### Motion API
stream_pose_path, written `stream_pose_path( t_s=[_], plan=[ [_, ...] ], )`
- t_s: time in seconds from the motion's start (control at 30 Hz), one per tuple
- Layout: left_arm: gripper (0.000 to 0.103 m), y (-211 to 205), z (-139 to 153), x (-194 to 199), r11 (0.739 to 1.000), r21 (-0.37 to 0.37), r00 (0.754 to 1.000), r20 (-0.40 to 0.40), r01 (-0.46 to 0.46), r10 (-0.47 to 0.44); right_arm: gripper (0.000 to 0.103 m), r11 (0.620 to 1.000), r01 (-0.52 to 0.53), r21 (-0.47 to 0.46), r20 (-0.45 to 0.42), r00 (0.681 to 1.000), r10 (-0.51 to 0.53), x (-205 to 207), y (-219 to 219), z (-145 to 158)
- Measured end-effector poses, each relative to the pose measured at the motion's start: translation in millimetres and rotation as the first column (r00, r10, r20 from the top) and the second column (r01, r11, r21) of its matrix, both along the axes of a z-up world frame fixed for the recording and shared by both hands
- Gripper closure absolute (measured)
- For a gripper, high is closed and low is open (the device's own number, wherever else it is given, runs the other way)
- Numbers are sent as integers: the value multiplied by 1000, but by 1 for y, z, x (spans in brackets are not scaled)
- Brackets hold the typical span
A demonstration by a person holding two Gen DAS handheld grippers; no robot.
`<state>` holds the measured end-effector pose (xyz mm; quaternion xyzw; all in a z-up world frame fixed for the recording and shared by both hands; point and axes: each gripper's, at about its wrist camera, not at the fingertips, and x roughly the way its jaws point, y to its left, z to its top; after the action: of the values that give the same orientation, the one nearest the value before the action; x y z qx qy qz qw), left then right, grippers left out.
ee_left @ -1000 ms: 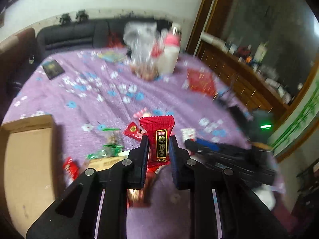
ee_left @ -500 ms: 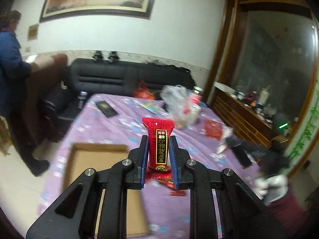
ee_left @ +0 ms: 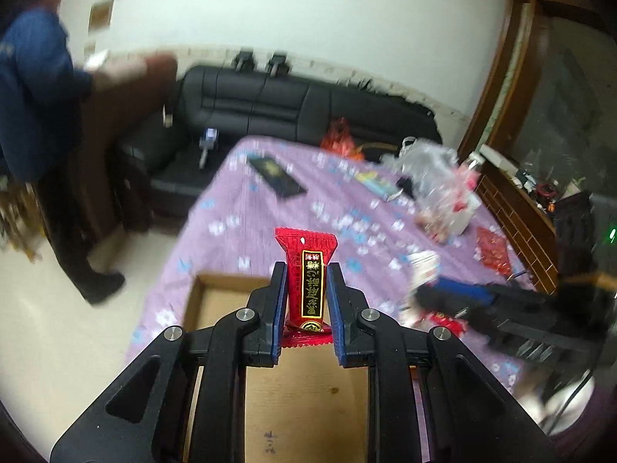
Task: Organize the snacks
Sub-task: 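Carry both packets over the cardboard box and open both tools to drop them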
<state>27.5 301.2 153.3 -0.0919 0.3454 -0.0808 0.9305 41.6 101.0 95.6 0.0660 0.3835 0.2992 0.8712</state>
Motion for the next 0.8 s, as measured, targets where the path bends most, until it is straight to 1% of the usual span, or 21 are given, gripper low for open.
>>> stream_pose_path(
  t_s=[0.1, 0.17, 0.3, 0.37, 0.43, 0.53, 0.57, 0.67, 0.8],
  plan=[
    [84, 5, -40, 24, 1000, -27, 997, -81, -13, 10, 72, 999, 0, -47, -66, 998, -3, 20, 16, -46],
    [84, 5, -62, 38, 999, -38, 992, -124, -20, 15, 72, 997, 1, -73, -100, 995, -8, 30, 24, -68],
    [84, 4, -92, 62, 997, -60, 980, -199, -39, 27, 72, 992, 5, -125, -133, 991, -22, 45, 34, -94],
    [84, 2, -101, 69, 997, -58, 975, -221, -52, 38, 70, 989, 4, -146, -135, 991, -23, 48, 37, -101],
    [84, 3, -105, 72, 997, -58, 973, -229, -55, 40, 70, 987, 7, -162, -126, 992, -28, 51, 41, -104],
    [84, 4, -107, 73, 996, -65, 968, -247, -63, 45, 60, 988, 13, -153, -118, 993, -31, 50, 42, -103],
    [84, 5, -106, 73, 995, -71, 967, -250, -67, 47, 60, 988, 17, -156, -115, 993, -35, 49, 41, -102],
    [84, 8, -101, 70, 993, -86, 967, -251, -75, 52, 60, 992, 25, -125, -93, 995, -37, 41, 32, -89],
    [84, 7, -85, 54, 995, -70, 970, -237, -67, 49, 60, 994, 54, -94, -34, 998, -57, 24, 6, -61]
  ],
)
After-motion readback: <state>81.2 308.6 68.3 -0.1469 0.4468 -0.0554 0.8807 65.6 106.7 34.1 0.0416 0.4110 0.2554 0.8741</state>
